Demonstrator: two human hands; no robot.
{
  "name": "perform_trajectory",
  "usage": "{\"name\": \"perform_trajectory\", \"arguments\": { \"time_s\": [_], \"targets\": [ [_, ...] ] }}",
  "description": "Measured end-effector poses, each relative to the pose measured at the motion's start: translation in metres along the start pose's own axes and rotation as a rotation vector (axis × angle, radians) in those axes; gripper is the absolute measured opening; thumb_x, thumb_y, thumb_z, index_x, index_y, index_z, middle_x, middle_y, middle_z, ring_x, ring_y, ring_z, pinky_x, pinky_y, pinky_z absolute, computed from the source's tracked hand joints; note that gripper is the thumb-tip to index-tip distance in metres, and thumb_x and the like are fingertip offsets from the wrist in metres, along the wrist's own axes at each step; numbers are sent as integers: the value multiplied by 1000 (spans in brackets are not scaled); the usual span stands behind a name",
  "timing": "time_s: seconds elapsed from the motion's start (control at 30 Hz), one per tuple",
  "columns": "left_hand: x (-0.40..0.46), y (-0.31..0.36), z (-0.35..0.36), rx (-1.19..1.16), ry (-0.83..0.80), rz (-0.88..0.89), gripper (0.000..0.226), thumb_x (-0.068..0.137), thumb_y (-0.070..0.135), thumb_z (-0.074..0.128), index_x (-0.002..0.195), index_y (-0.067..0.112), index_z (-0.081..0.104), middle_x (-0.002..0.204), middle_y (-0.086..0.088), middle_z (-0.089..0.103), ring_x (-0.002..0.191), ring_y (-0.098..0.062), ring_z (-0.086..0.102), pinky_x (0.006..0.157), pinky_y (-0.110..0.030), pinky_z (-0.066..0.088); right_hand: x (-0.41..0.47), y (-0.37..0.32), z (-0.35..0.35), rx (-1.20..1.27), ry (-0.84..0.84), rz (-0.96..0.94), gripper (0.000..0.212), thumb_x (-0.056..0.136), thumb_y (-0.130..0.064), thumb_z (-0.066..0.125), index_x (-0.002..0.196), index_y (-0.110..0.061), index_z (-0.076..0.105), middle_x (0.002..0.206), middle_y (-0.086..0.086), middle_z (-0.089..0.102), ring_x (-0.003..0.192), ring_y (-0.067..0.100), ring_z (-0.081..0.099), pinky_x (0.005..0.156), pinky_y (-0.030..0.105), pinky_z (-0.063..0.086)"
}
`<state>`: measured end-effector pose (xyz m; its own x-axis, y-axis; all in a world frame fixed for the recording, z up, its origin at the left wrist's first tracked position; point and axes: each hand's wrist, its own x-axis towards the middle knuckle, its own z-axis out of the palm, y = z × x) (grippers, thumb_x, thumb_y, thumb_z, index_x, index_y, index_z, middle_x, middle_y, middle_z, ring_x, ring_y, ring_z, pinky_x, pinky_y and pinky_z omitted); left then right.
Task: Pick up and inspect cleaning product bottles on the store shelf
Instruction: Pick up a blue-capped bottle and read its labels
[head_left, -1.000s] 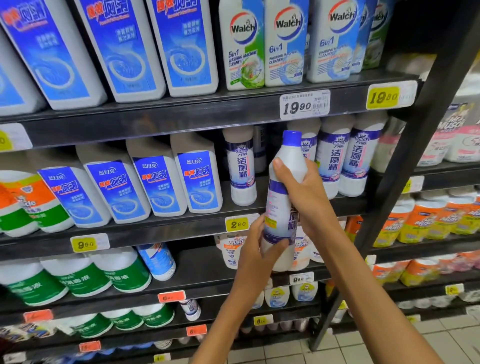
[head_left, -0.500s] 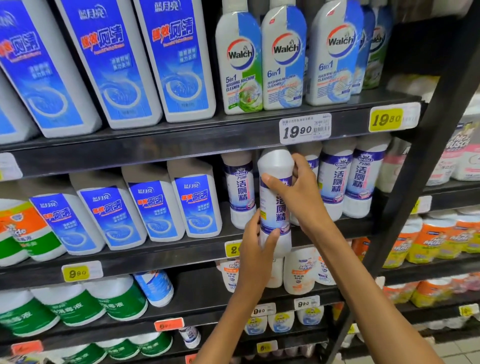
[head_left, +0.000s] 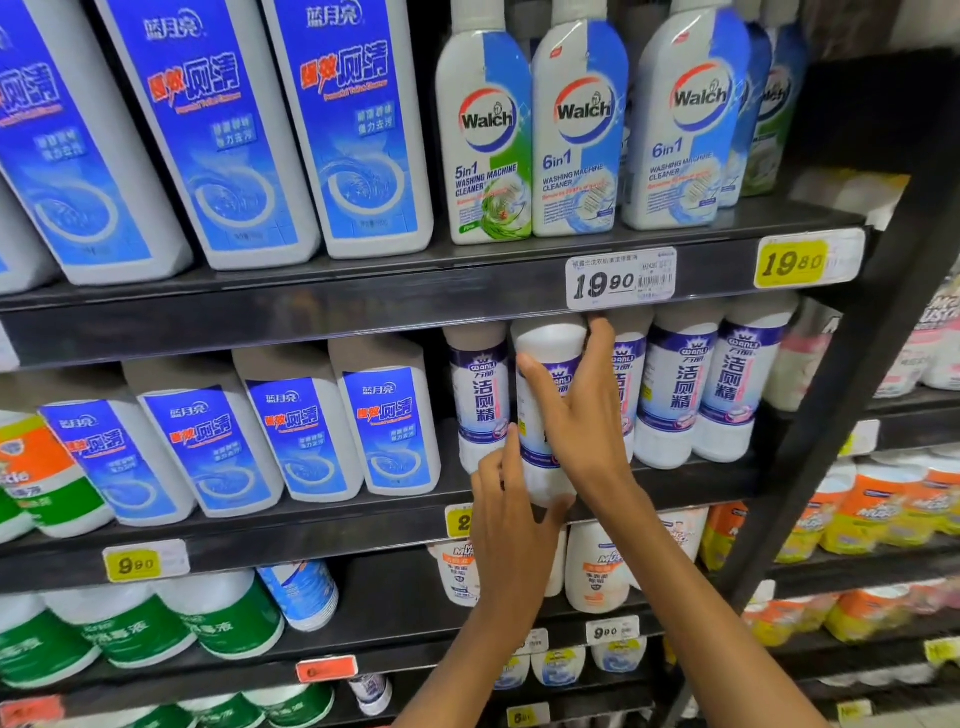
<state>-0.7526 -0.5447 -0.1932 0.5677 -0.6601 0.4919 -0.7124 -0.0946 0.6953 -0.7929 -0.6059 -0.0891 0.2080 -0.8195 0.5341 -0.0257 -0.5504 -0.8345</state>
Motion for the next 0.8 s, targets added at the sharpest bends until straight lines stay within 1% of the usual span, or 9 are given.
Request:
{"name": "perform_trajectory", "arguments": {
  "time_s": [0.1, 0.23, 0.37, 0.43, 0.5, 0.6, 0.67, 0.73, 0.8],
  "targets": [
    [-5, -2, 5, -48, 69, -18, 78, 76, 22, 78, 141, 8, 37, 128, -14, 54, 117, -25, 52, 91, -29, 47, -1, 4, 2, -145, 4, -62, 65, 89, -29, 62, 140, -9, 26, 136, 10, 42, 116, 10, 43, 97, 23, 41],
    [-3, -5, 10, -51, 104, -18, 74, 73, 15, 80, 136, 4, 44, 123, -15, 56, 112, -28, 56, 85, -40, 55, -11, 12, -3, -439, 24, -233, 70, 86, -25, 68, 141, 0, 31, 135, 22, 40, 122, 26, 44, 94, 21, 36],
    [-1, -5, 13, -30, 88, -8, 77, 73, 12, 80, 139, 7, 42, 118, -18, 54, 101, -24, 60, 71, -25, 52, -16, 15, -8, -529, 87, -297, 72, 80, -21, 75, 139, 1, 38, 120, 24, 48, 107, 30, 53, 81, 28, 47],
    [-4, -5, 13, -48, 66, -30, 78, 79, 16, 75, 143, 15, 32, 116, -13, 58, 96, -17, 61, 70, -17, 46, -16, 15, -9, -596, 98, -305, 74, 79, -25, 76, 138, 0, 40, 115, 24, 53, 103, 32, 57, 74, 29, 48],
    [-4, -4, 14, -39, 29, -75, 78, 84, 21, 69, 143, 25, 19, 108, -8, 64, 79, -5, 55, 67, -9, 38, -15, 15, -10, -614, 84, -294, 74, 79, -28, 76, 138, -1, 40, 114, 22, 54, 98, 29, 59, 66, 24, 45],
    [1, -2, 16, 31, -29, -120, 79, 88, 29, 64, 142, 30, 5, 92, -1, 67, 65, 1, 46, 58, -8, 31, -11, 13, -7, -586, 62, -266, 70, 81, -24, 74, 138, -1, 40, 116, 23, 52, 87, 27, 62, 59, 22, 43],
    [6, 0, 17, 53, -53, -144, 84, 90, 34, 61, 147, 26, 0, 95, 1, 68, 70, -3, 55, 59, -11, 36, -8, 13, -4, -589, 47, -250, 67, 80, -20, 75, 134, 2, 43, 116, 26, 51, 83, 31, 62, 56, 25, 44],
    [11, 0, 19, 64, -69, -159, 83, 91, 36, 58, 150, 21, 3, 104, 0, 69, 82, -9, 65, 64, -16, 45, -6, 15, -2, -610, 44, -243, 63, 79, -18, 75, 129, 5, 46, 116, 28, 51, 81, 33, 61, 54, 24, 42],
    [14, 0, 19, 70, -76, -155, 81, 91, 37, 58, 150, 18, 6, 110, -3, 68, 90, -13, 67, 72, -21, 51, -5, 16, -1, -608, 47, -237, 59, 81, -18, 74, 128, 6, 47, 119, 28, 51, 82, 34, 62, 54, 23, 42]
  ]
}}
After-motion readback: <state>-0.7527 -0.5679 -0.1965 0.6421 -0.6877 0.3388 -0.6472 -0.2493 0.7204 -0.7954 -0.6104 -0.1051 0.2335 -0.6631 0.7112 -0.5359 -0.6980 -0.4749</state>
